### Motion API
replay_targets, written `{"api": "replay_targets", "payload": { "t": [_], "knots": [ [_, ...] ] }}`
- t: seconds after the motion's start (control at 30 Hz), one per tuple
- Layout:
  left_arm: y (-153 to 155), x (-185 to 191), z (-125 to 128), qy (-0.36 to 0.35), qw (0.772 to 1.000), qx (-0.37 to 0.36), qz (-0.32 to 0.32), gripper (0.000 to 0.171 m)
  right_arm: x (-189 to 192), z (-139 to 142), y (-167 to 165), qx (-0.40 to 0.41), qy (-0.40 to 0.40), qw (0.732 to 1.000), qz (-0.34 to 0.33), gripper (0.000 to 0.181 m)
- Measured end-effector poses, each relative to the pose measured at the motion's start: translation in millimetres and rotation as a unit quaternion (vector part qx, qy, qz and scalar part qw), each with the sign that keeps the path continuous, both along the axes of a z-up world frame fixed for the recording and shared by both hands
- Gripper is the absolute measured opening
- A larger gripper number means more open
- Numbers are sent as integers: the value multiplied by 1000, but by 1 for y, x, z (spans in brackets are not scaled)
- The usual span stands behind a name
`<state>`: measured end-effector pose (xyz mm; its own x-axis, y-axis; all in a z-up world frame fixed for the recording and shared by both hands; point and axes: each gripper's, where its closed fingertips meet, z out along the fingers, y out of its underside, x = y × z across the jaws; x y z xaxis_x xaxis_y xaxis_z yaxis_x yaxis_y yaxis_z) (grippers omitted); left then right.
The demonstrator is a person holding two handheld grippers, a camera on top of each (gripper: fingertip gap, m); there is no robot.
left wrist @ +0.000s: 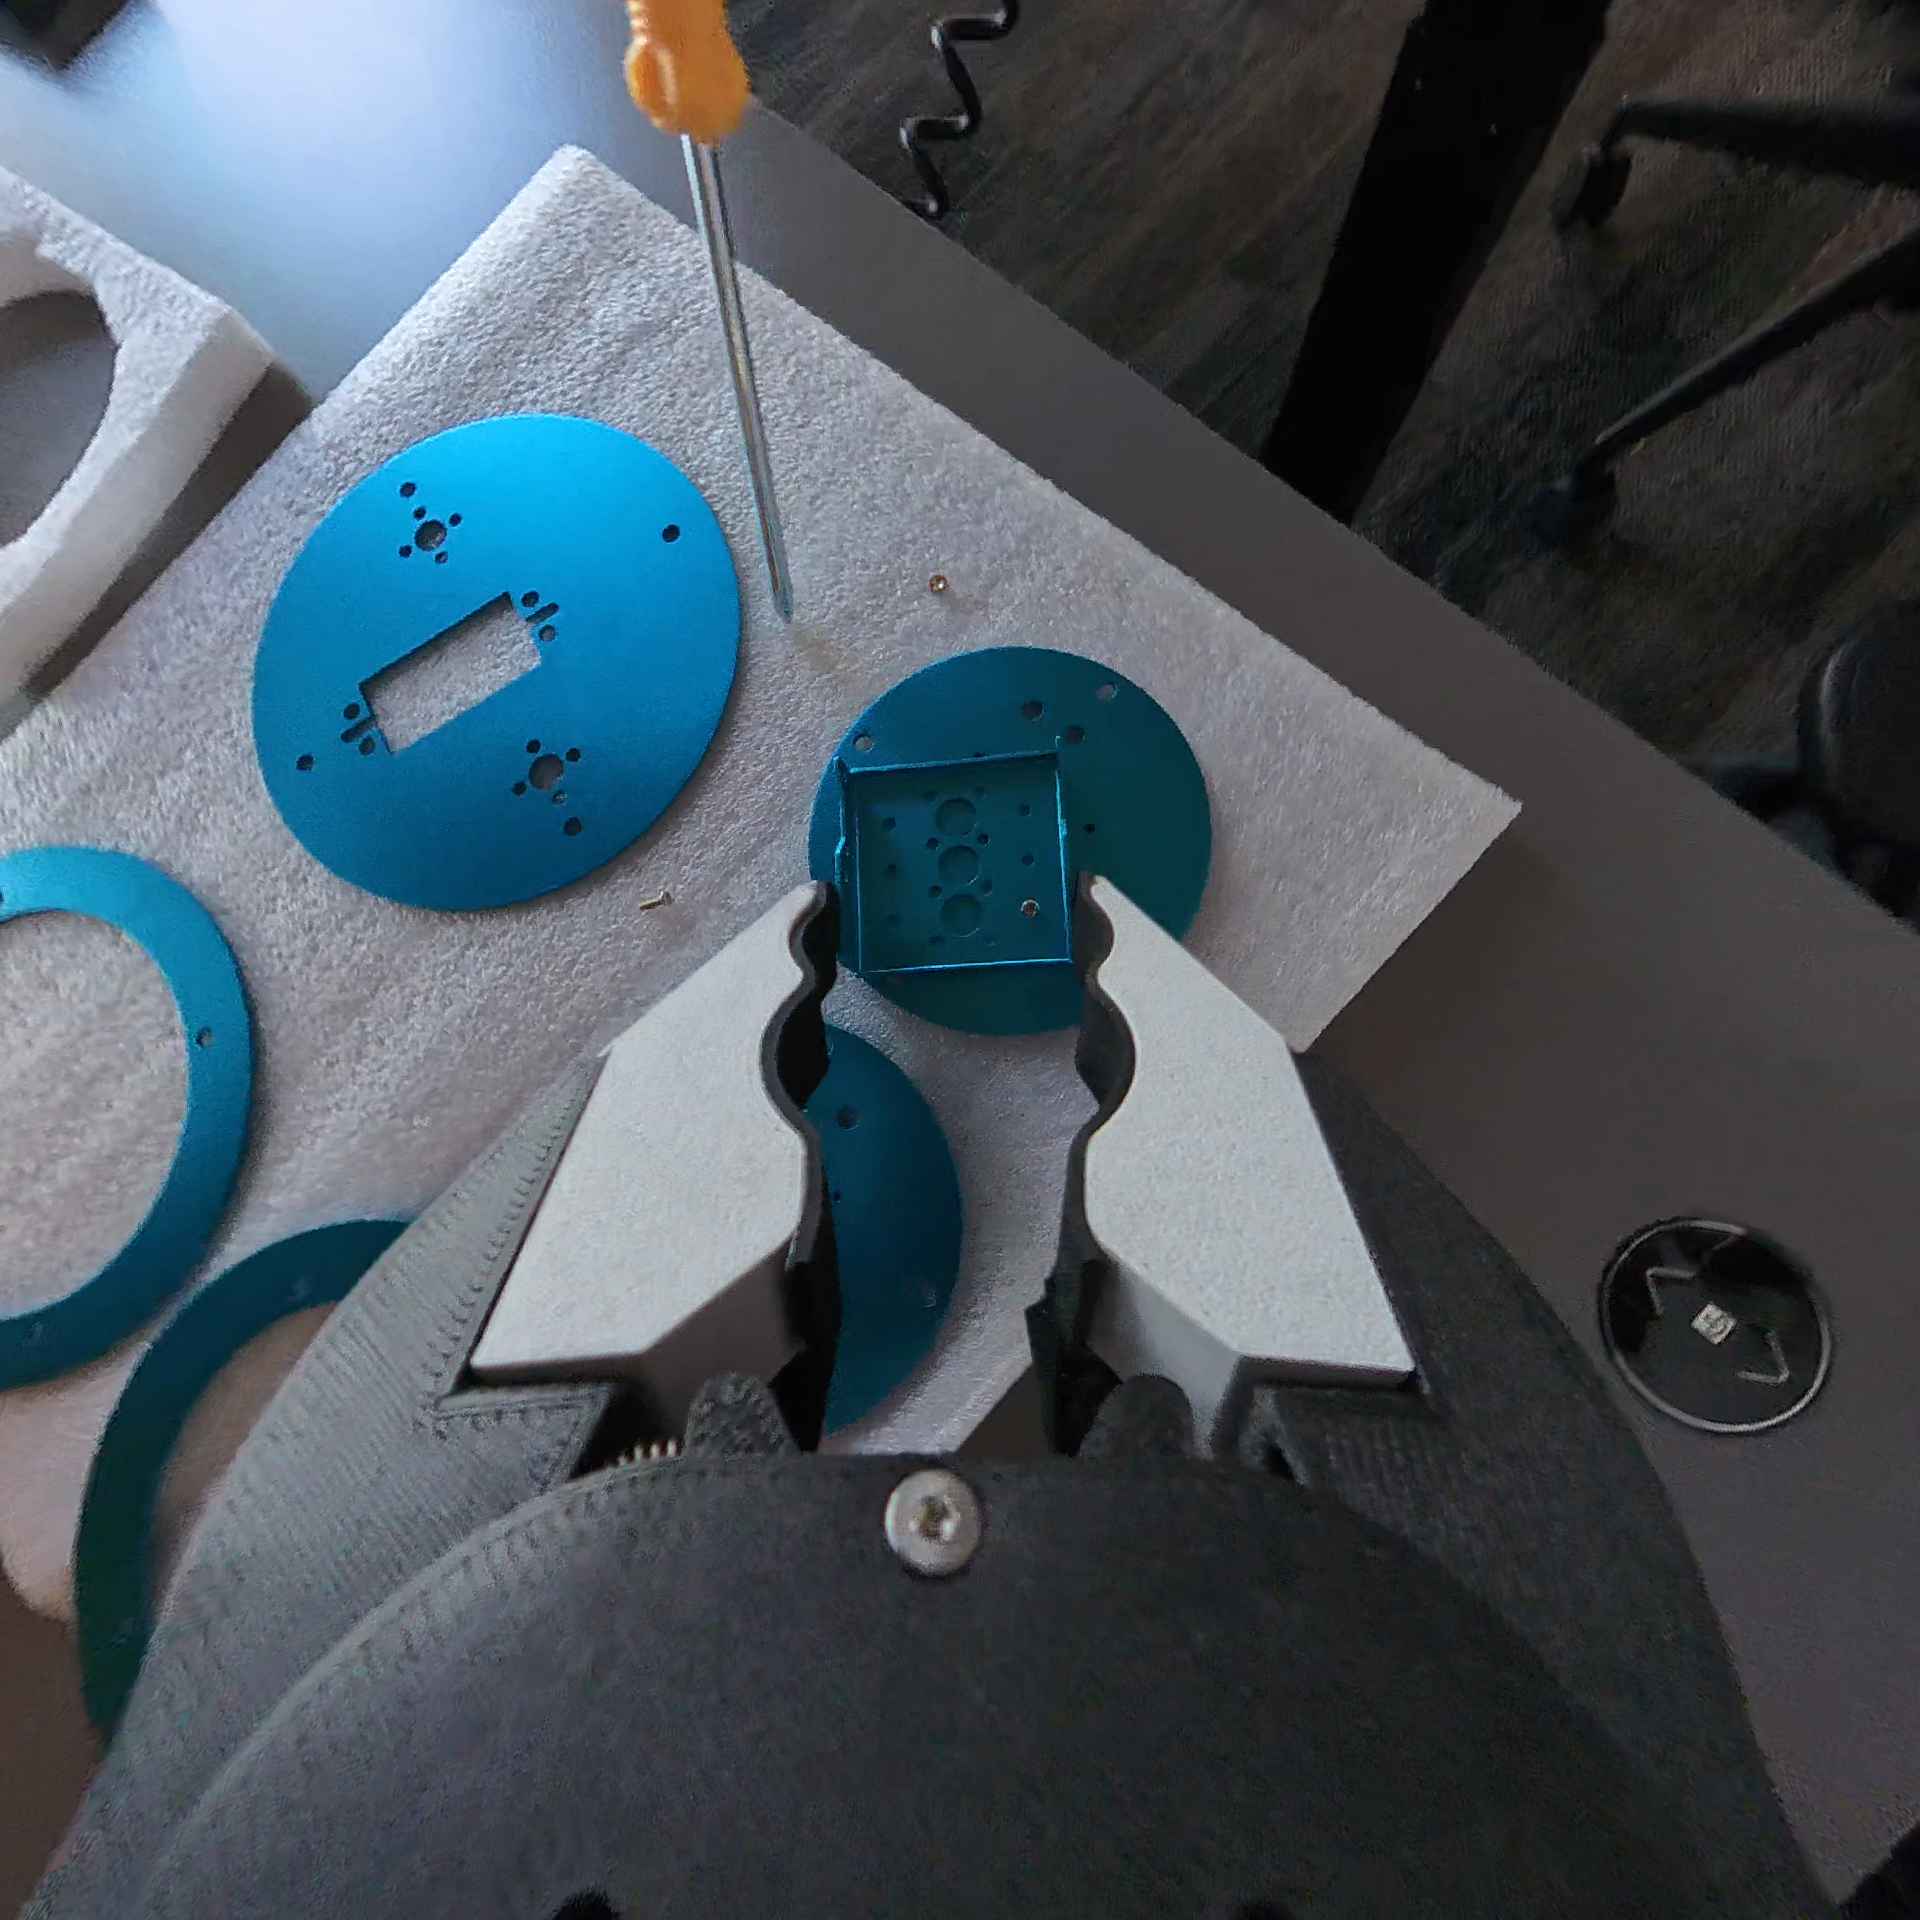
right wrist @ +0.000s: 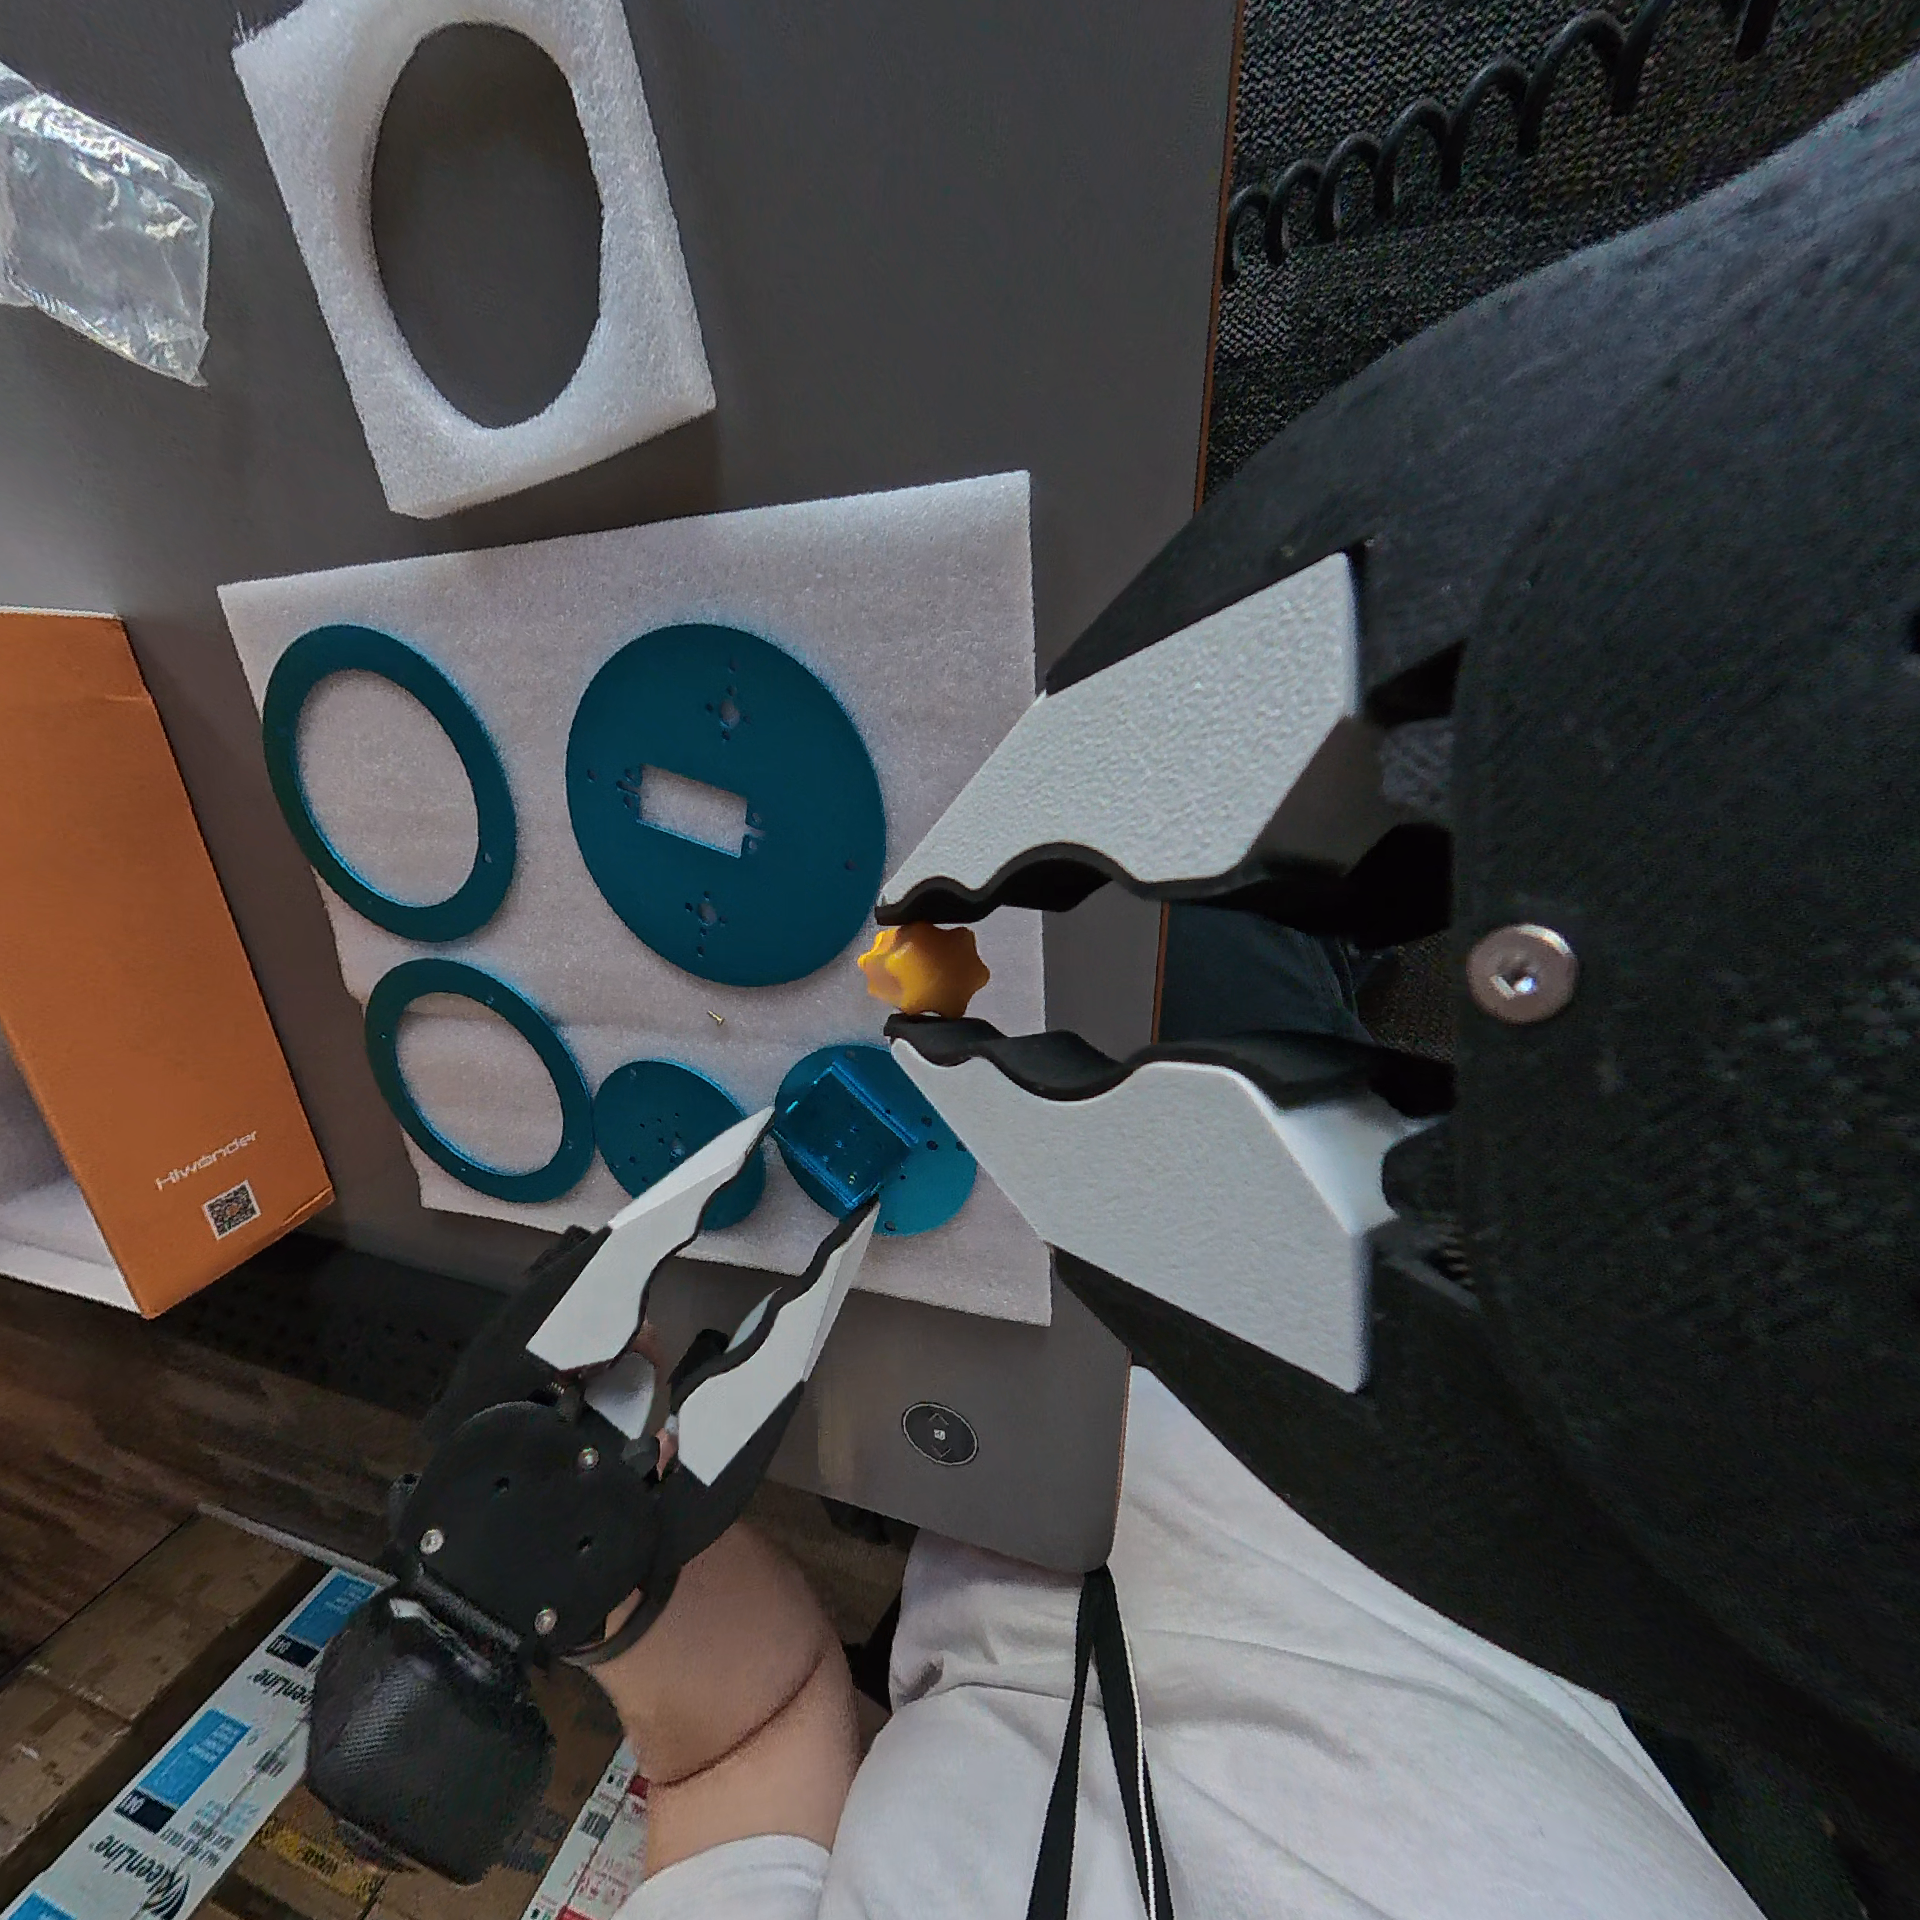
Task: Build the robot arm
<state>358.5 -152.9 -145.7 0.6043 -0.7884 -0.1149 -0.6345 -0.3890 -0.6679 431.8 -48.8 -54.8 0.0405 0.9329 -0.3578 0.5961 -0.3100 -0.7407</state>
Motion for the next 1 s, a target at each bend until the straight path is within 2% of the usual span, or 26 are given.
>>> {"api": "replay_targets", "payload": {
  "t": [0.23, 0.33, 0.43, 0.53, 0.67, 0.8, 1.0],
  "knots": [
    [-3, 4, 0, 65, 986, 5, -154, 45, 2, 4, 2, -1, 4, 1000, 1, 16],
    [-3, 6, -1, 66, 976, -5, -205, 49, 2, 4, 2, 1, 4, 1000, 1, 16],
    [-6, 8, 1, 44, 968, -24, -247, 60, 2, 4, 1, 4, 3, 1000, 3, 16],
    [0, 2, 10, 16, 971, -45, -233, 64, 2, 6, 1, 7, 3, 1000, 4, 16],
    [-2, -4, 25, -57, 976, -79, -193, 48, 4, 9, 2, 13, 5, 1000, 3, 16],
    [8, -16, 13, -54, 985, -66, -153, 8, 4, 16, 4, 16, 15, 1000, 3, 16],
    [16, -16, 4, -57, 987, -64, -135, 3, 3, 22, -1, 20, 19, 1000, 8, 16]
  ]
}}
